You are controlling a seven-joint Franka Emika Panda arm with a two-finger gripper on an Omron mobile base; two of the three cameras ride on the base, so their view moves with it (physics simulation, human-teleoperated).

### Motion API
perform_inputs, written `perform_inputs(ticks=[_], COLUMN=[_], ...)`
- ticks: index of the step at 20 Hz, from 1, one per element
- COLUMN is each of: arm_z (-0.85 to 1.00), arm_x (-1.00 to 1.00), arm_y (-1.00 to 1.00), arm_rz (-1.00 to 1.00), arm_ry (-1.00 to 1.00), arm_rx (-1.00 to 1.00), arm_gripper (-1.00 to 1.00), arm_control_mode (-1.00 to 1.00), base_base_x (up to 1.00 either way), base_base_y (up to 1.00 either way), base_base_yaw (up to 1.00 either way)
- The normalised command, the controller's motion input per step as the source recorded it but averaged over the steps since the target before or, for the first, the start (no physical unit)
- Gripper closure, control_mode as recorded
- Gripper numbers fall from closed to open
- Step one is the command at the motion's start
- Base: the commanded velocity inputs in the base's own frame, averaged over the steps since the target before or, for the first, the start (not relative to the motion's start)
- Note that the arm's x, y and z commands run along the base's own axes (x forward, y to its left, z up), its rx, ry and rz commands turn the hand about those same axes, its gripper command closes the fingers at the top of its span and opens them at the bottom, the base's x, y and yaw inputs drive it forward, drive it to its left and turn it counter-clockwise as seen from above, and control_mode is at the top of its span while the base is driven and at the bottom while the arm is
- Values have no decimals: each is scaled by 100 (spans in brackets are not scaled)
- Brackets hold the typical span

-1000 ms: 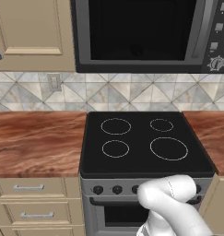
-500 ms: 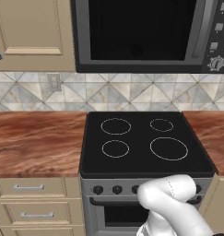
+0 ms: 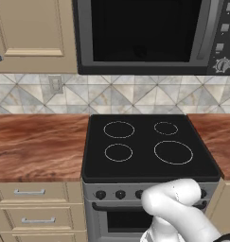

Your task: Transport the steak from the fridge to the microwave and turn on the microwave.

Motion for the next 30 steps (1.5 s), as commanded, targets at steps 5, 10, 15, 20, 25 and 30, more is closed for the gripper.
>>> perform_inputs(ticks=[5, 10, 15, 20, 25, 30], arm_z=[-24, -4, 0, 0, 0, 0], arm_x=[41, 34, 19, 28, 32, 31], arm_y=[0, 0, 0, 0, 5, 14], arm_rz=[7, 5, 5, 0, 0, 0], arm_ry=[7, 6, 7, 1, 0, 0], arm_rx=[0, 0, 0, 0, -1, -4], arm_gripper=[100, 100, 100, 100, 100, 100], arm_control_mode=[-100, -100, -100, -100, -100, -100], base_base_x=[0, 0, 0, 0, 0, 0], base_base_y=[0, 0, 0, 0, 0, 0], base_base_yaw=[0, 0, 0, 0, 0, 0])
